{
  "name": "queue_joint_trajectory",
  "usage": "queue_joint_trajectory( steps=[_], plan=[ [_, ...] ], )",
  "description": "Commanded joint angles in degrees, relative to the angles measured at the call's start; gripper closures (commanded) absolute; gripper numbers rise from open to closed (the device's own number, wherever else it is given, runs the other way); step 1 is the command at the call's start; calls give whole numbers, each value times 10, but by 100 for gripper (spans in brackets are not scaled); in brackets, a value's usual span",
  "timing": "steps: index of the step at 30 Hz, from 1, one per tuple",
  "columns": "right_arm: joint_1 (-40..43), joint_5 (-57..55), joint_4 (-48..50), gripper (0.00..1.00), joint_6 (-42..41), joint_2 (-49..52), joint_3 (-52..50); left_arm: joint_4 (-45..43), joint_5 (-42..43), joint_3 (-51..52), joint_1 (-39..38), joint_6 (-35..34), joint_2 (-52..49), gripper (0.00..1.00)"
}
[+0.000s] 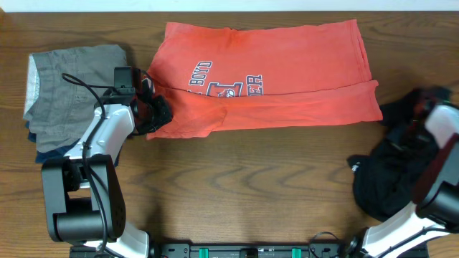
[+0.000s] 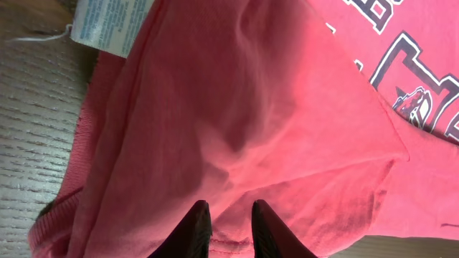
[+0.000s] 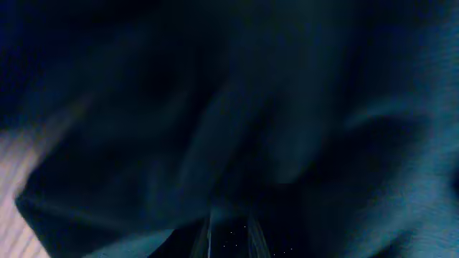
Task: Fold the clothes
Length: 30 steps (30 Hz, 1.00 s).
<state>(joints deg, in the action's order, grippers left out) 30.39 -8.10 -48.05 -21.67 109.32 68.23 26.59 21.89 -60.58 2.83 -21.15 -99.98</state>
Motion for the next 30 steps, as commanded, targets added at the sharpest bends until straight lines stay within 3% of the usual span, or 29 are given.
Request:
queue_joint_trajectory(
  steps=[1,8,12,14,19,30],
  plan=[
    [43,78,-9,82,10,2,70,-2,-5,3,0,5,0,78],
    [22,333,-57,73,171,-13,147,-10,-5,3,0,5,0,78],
    [-23,321,-50,50,192,-14,136,-5,-5,3,0,5,0,78],
    [-50,264,-29,57,192,-14,116,-3,-5,3,0,5,0,78],
    [-83,100,0,94,107,-12,64,-3,-5,3,0,5,0,78],
    [-49,100,131,95,87,-12,-6,-3,-5,3,0,5,0,78]
  ],
)
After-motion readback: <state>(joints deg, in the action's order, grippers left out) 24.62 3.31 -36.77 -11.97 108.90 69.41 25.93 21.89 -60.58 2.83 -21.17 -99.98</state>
